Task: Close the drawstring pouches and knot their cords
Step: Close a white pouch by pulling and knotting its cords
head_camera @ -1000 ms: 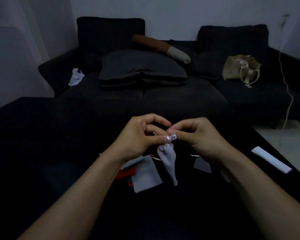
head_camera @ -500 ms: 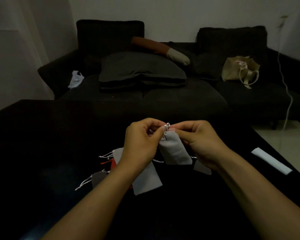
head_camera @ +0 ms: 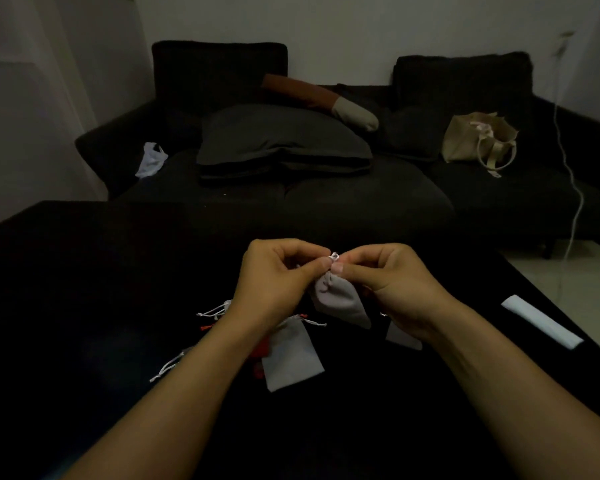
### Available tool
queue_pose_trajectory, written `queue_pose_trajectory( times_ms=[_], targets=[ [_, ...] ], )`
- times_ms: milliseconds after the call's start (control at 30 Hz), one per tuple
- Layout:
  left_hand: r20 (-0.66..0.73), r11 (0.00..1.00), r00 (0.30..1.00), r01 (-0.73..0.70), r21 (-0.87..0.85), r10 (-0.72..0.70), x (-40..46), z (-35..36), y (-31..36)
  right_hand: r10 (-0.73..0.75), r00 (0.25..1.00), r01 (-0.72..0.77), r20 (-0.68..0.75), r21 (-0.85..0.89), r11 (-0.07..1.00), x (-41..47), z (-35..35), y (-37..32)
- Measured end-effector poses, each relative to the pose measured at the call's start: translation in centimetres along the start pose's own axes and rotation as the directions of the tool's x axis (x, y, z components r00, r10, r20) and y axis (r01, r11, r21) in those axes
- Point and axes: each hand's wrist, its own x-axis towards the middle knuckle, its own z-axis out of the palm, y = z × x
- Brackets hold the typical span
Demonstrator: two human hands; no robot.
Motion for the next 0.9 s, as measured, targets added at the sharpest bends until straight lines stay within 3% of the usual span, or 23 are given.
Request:
queue_pose_trajectory(
  times_ms=[67, 167, 300, 400, 533, 700, 900],
  targets=[
    [0.045, 0.972, 0.992, 0.127, -0.2, -0.12, 0.2, -0.2, 0.2, -0.025, 0.999, 0.024, 0.047, 0.017, 1.0, 0.1, -0.2, 0.1],
    [0.065, 0.961, 0.989, 0.141, -0.239, -0.129, 0.2, -0.1, 0.0, -0.01, 0.992, 0.014, 0.129, -0.028, 1.0, 0.0, -0.4, -0.1],
    [0.046, 0.997, 0.996, -0.081, -0.01, 0.081, 0.2, -0.3, -0.3, -0.03, 0.99, 0.04, 0.138, -0.072, 0.997, 0.0, -0.6, -0.3],
    [0.075, 0.94, 0.956, -0.294, 0.173, 0.285, 0.1, -0.6, -0.3, -0.025, 0.99, 0.032, 0.138, -0.046, 0.998, 0.0, -0.4, 0.0],
    [0.095, 0.845, 0.887, -0.459, 0.274, 0.452, 0.1, -0.7, -0.5, 0.011, 0.991, -0.011, 0.134, 0.0, 1.0, 0.0, -0.3, -0.1],
    [0.193, 0.713, 0.815, -0.573, 0.404, 0.546, 0.6, -1.1, -0.9, 0.077, 0.992, -0.084, 0.1, 0.061, 0.995, 0.1, 0.2, 0.2],
    [0.305, 0.634, 0.785, -0.616, 0.468, 0.539, 0.9, -1.3, -0.6, 0.17, 0.984, -0.179, 0.059, 0.245, 0.953, 0.5, 0.7, 0.1]
  ],
)
